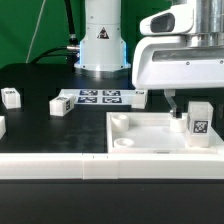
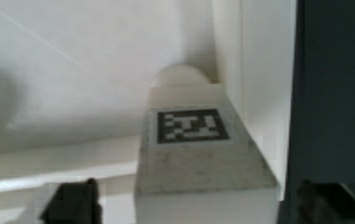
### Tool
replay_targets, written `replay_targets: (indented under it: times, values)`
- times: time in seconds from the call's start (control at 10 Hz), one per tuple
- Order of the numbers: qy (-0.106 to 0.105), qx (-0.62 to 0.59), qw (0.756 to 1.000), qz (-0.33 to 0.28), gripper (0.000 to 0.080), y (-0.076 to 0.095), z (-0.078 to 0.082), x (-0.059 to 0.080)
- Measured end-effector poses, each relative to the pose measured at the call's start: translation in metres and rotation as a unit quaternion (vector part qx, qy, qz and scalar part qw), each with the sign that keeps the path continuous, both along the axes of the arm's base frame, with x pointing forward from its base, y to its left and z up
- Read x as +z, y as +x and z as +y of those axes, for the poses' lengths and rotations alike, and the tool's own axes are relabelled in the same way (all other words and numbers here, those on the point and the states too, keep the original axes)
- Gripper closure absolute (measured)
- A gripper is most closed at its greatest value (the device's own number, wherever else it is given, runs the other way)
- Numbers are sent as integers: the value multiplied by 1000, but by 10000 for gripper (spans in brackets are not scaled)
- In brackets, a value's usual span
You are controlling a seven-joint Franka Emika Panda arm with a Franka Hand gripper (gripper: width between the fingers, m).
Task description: Assemble one leg
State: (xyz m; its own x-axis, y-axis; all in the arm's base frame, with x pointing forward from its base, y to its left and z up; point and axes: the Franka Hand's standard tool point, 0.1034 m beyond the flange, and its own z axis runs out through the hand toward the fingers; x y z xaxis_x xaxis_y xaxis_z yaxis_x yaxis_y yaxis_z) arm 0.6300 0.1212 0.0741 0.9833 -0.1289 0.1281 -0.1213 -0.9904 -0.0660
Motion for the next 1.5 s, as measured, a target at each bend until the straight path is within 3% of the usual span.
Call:
replay_targets:
  times: [0.1,0.2,0.5,0.8,1.3,1.5]
  values:
    - [0,0,1000,0,436,0,0,0]
    - [-1,0,1000,0,508,0,-1,0]
    - [2,-18,1000,0,508,1,-3,0]
    - [29,-131,991,-4,508,7,-18,5]
    - [28,-327,944,6,495,-1,-39,-1]
    - [25,-413,911,2,483,-4,-46,-1]
